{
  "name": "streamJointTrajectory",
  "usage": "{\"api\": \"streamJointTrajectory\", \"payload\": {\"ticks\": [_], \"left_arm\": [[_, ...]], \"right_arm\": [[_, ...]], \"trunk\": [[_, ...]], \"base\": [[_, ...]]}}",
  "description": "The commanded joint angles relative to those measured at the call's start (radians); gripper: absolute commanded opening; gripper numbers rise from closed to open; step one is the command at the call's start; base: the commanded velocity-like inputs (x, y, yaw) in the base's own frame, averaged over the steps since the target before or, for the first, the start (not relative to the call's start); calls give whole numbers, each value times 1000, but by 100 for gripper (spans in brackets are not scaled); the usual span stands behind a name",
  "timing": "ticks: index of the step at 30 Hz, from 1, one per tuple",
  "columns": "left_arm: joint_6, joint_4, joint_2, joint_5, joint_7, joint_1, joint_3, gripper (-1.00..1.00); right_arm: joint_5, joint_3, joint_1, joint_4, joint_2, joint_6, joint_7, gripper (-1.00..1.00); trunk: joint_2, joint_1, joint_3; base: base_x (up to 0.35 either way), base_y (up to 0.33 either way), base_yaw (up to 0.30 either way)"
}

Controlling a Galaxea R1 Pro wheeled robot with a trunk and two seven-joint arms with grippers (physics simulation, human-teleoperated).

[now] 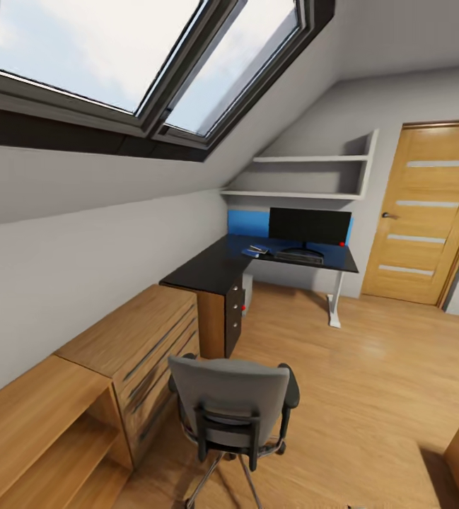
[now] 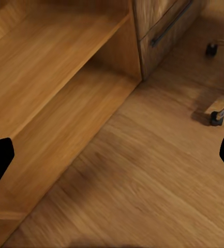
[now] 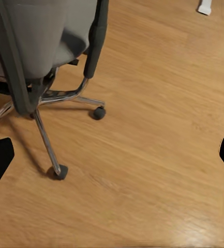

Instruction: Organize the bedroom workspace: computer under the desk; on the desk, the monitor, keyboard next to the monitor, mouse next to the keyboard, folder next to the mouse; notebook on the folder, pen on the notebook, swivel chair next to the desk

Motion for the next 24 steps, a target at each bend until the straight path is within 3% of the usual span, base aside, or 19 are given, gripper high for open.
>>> {"api": "streamJointTrajectory", "payload": {"ticks": [1, 9, 24], "left_arm": [[1, -2, 1, 1, 10, 0, -8, 100], [1, -2, 0, 1, 9, 0, -9, 100], [4, -2, 0, 0, 9, 0, -11, 100]], "right_arm": [[0, 8, -1, 1, 0, -1, -9, 100], [0, 8, -1, 1, 0, -1, -9, 100], [0, 8, -1, 1, 0, -1, -9, 100]], "trunk": [[-1, 0, 0], [-1, 0, 0], [-1, 0, 0]], "base": [[0, 55, -257], [0, 49, -257], [0, 237, -257]]}}
